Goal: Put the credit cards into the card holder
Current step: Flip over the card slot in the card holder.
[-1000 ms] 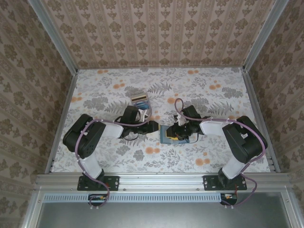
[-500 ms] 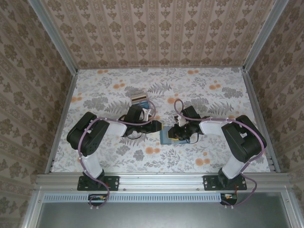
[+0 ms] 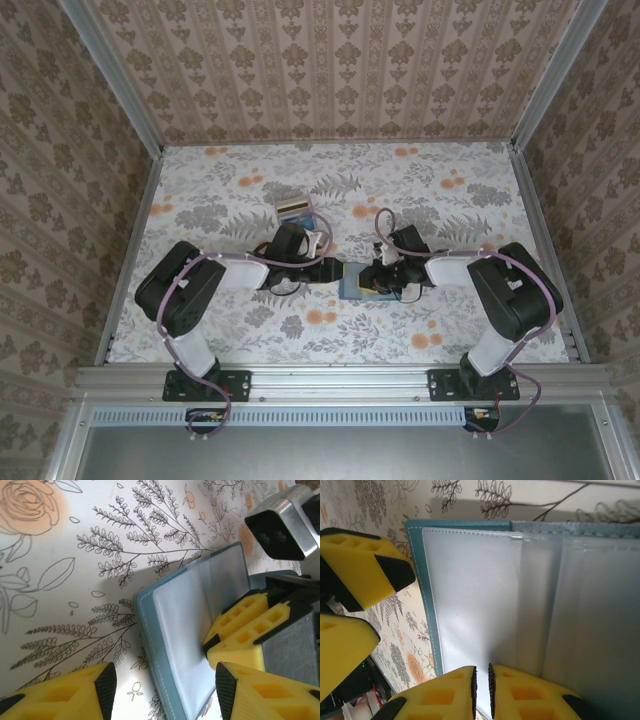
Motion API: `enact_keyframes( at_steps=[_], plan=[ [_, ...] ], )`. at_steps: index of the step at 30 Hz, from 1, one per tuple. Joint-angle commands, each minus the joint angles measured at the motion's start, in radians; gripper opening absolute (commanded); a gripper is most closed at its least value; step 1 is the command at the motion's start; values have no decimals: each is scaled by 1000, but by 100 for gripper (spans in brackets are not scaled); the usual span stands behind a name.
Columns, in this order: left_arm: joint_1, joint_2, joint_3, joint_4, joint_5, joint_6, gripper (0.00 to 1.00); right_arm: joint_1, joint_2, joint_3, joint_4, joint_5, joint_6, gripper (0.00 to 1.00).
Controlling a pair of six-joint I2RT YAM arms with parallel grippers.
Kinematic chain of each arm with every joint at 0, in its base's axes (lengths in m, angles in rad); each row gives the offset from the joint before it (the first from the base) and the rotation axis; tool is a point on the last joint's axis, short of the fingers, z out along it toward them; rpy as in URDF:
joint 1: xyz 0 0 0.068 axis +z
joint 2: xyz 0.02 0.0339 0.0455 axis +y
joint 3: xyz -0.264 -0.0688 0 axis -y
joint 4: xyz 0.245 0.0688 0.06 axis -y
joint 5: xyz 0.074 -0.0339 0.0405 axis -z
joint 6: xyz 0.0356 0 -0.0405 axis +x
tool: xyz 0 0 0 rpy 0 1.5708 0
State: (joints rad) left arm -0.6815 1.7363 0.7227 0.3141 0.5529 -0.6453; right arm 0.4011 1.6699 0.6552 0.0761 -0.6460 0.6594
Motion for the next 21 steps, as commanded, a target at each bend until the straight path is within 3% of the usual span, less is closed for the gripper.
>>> enact_keyframes(
  at_steps=[1,5,10,13,16,21],
  plan=[
    [5,-22,-61,-93,-92,-25,59,-18,-12,-49,13,35,9,19],
    [7,-15,-49,-107,-72,-26,59,-39,-59,-76,38,18,11,20],
    [-12,46,-43,6,10,-78,54,-61,-116,-91,30,11,0,25],
    [-31,60,-55,95,16,-131,51,-70,-144,-98,36,-10,0,31],
    [-45,78,-31,84,20,-124,51,-71,-178,-96,-6,4,-21,38],
    [-66,95,-21,116,33,-136,49,-50,-266,-62,-164,103,-112,51]
  ],
)
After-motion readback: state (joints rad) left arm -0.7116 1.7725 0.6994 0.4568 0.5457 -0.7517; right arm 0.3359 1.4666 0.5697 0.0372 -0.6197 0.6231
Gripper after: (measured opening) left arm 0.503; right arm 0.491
